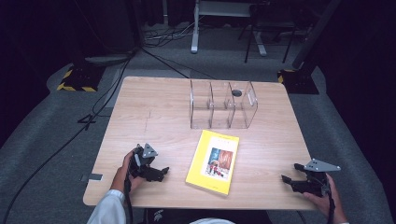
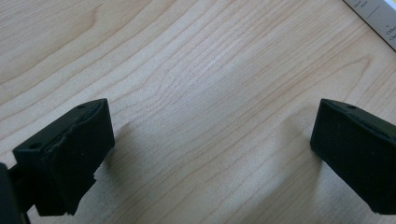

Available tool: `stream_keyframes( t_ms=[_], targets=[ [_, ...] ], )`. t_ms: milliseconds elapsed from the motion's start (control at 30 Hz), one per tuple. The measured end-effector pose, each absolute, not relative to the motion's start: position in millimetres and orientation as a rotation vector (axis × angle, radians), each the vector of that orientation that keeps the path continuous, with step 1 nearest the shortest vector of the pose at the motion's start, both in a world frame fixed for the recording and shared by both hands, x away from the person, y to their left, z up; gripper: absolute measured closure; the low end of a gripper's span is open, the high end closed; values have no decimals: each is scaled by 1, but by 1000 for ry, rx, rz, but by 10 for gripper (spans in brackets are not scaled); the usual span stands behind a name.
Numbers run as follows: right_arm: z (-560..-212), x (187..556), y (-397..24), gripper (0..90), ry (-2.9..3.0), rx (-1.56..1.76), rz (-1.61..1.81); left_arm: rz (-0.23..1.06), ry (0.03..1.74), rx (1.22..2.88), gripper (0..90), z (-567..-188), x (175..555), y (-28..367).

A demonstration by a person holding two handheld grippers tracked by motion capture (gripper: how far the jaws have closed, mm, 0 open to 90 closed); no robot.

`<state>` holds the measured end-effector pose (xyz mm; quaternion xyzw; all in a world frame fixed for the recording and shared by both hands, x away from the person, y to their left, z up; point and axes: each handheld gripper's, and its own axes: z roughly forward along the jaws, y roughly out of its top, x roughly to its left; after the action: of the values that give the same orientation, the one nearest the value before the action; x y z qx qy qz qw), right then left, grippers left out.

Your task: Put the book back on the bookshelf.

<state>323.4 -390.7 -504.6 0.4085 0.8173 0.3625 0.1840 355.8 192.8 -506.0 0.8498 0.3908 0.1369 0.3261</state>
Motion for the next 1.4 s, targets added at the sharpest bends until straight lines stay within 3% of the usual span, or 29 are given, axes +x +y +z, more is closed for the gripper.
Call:
stream_keyframes(
  t_ms=[333,533,1033,1400],
  targets=[
    [-503,325,-386,220,2371,1083,1032,349,988,2241,3,-506,342,186],
    [-501,331,-375,281,2426,1021,1038,342,952,2257,3,-506,335,186],
    [-473,368,-264,460,2666,663,926,281,809,2300,3,-506,330,156],
    [-473,379,-215,533,2805,620,766,264,750,2317,6,-506,326,137]
  ],
)
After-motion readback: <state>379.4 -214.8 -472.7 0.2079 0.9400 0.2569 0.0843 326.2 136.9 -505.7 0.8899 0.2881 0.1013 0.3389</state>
